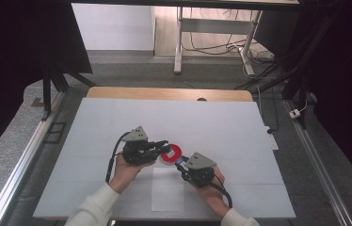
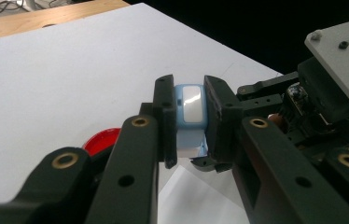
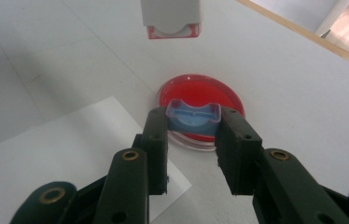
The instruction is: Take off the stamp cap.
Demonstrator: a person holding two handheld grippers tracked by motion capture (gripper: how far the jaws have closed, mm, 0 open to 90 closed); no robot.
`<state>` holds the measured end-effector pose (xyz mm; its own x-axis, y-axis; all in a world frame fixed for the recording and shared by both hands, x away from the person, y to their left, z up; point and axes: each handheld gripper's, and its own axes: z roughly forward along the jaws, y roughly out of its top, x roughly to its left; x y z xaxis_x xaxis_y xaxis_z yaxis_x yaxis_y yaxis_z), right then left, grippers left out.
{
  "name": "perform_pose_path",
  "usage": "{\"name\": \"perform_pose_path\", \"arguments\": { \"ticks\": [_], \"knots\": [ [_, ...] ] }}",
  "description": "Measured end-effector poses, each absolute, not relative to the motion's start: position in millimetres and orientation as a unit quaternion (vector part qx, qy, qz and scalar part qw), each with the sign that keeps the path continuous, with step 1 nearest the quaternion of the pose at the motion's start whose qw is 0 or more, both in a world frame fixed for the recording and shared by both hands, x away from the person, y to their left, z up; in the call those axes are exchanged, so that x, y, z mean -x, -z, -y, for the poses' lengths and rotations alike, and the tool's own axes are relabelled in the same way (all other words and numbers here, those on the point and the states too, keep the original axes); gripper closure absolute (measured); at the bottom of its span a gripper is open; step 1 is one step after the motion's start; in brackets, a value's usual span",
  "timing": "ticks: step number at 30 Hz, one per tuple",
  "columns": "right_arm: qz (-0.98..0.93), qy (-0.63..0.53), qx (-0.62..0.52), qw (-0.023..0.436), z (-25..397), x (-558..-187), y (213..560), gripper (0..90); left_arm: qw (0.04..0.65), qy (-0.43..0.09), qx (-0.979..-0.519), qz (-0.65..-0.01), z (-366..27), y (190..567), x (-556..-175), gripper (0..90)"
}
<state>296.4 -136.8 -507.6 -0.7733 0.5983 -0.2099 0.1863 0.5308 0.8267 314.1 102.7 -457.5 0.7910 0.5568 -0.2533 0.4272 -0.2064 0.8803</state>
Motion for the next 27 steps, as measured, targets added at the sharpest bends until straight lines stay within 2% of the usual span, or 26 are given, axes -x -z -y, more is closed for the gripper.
{"name": "perform_pose_path", "arguments": {
  "ticks": [13, 27],
  "knots": [
    [-0.833, -0.436, -0.245, 0.237, 150, -298, 507, 65.5, 0.543, -0.060, -0.775, -0.317, -103, 458, -314, 75.2],
    [-0.825, -0.438, -0.270, 0.233, 198, -297, 504, 65.4, 0.543, -0.060, -0.776, -0.316, -103, 456, -313, 75.2]
  ]
}}
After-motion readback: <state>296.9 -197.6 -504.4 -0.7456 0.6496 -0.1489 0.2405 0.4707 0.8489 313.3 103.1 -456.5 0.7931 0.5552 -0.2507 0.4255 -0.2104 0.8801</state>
